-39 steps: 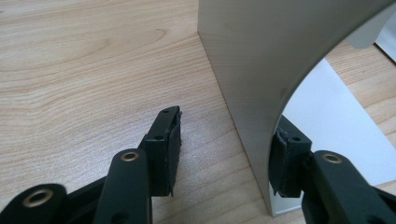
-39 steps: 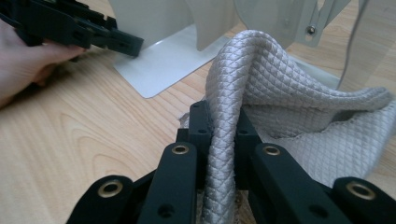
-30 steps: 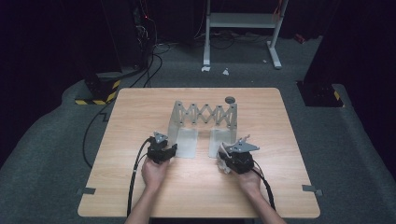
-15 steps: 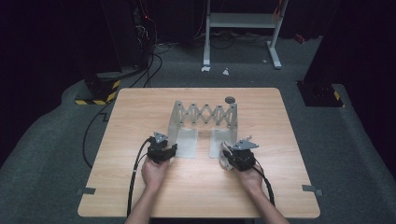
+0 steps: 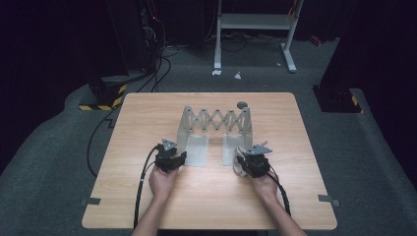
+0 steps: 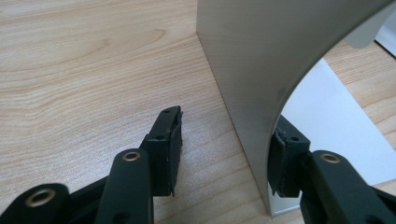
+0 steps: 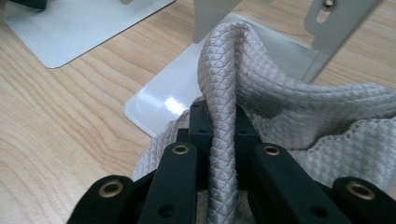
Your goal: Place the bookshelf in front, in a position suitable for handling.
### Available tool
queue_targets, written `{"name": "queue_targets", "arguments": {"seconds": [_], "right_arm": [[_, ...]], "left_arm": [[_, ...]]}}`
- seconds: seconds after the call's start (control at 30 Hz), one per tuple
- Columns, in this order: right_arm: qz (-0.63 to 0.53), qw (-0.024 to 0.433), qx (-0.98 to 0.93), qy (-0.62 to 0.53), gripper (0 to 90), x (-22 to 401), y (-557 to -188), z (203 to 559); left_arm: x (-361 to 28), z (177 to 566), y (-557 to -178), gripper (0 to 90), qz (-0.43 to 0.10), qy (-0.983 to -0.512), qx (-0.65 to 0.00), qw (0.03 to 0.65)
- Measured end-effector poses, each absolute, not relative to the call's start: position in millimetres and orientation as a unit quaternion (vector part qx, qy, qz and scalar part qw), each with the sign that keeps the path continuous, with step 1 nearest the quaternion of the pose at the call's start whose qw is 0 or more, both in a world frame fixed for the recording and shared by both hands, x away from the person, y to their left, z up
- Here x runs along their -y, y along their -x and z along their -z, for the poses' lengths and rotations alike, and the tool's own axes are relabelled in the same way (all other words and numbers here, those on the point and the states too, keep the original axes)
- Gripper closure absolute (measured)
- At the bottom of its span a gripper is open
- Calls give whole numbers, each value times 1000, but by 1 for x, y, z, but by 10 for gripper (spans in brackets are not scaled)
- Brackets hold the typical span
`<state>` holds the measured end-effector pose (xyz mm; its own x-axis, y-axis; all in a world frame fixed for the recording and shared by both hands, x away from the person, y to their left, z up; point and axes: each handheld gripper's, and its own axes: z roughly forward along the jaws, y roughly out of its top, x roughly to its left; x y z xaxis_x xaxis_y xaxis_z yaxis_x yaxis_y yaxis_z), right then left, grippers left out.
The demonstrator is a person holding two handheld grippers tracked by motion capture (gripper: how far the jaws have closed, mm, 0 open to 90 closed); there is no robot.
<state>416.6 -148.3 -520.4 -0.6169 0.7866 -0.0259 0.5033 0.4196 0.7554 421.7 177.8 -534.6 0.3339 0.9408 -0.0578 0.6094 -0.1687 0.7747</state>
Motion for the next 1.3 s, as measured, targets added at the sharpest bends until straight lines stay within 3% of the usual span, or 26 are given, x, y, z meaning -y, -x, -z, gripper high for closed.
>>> {"name": "queue_targets", "arguments": {"seconds": [0.8,1.3], "right_arm": [[-368,170,-837,-366,836,111,-420,517],[-343,190,-837,-381,836,135,-423,517]], "left_arm": [[-178,535,-422,522,-227,-730,-531,366],[-178,535,-422,523,-226,-730,-531,367]]}}
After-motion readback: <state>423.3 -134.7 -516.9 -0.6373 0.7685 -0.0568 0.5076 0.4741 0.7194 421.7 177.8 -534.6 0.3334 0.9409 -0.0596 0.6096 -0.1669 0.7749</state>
